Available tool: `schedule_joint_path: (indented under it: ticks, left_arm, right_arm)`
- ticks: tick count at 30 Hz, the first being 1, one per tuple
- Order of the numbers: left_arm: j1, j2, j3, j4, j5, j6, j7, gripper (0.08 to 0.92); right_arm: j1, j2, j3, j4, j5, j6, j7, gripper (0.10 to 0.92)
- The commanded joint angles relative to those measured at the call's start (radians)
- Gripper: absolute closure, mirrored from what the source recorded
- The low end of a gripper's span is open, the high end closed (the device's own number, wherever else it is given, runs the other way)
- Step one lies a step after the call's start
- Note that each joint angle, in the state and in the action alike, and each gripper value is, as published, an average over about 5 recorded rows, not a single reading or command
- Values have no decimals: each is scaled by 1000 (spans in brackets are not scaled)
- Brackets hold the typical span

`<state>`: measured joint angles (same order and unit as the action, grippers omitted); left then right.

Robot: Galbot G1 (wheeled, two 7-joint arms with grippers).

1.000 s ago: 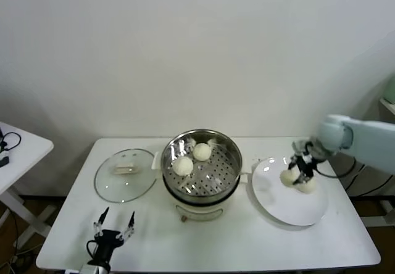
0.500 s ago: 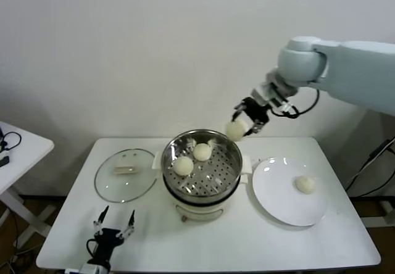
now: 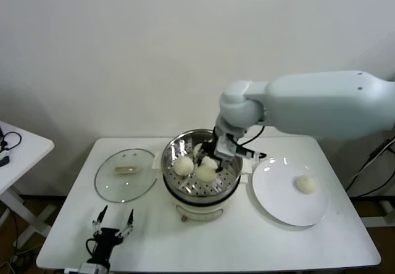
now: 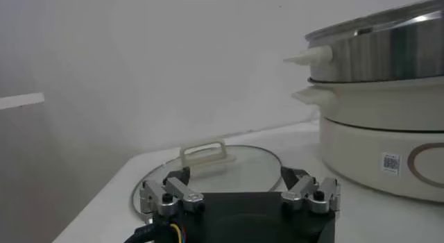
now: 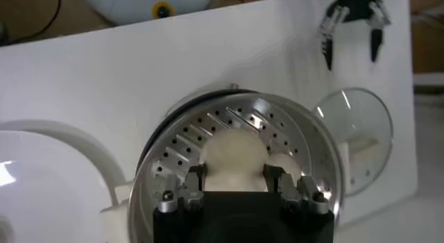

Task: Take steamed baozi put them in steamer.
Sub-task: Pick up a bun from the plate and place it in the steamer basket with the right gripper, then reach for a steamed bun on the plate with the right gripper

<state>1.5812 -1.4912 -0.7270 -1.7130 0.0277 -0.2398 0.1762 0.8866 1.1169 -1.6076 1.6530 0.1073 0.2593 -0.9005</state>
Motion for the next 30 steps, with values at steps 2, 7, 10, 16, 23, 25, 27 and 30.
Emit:
schedule_joint_path:
  ticks: [2,7,10,16,23,25,27,30]
  left_arm:
    - [-3,1,-1,12,-2,-2,-1,177]
    - [-3,3,-1,15,0,-6,-1,177]
    - [-3,5,-1,17,1,-7,-1,177]
    - [-2,4,1,15,1,-7,-1,177]
    - [-3,7,-1,11,1,-5,-1,177]
    - [-5,7,-1,10,1,-3,0,177]
    - [-4,8,0,7,1,-2,0,177]
    - [-2,10,1,5,2,-1,0,177]
  right_arm:
    - [-143,87,18,-59,-224,76,32,451]
    - [-166,103,19,-92,-230,82,31,448]
    - [-173,113,19,-102,-225,82,29,448]
    - [-166,128,18,-126,-184,89,22,440]
    - [-33,89,-16,-179,-10,106,-15,286]
    - [25,48,-43,-210,78,96,-49,239]
    - [93,2,-93,-250,179,72,-97,216]
    - [199,-81,-230,-315,358,-20,-150,204]
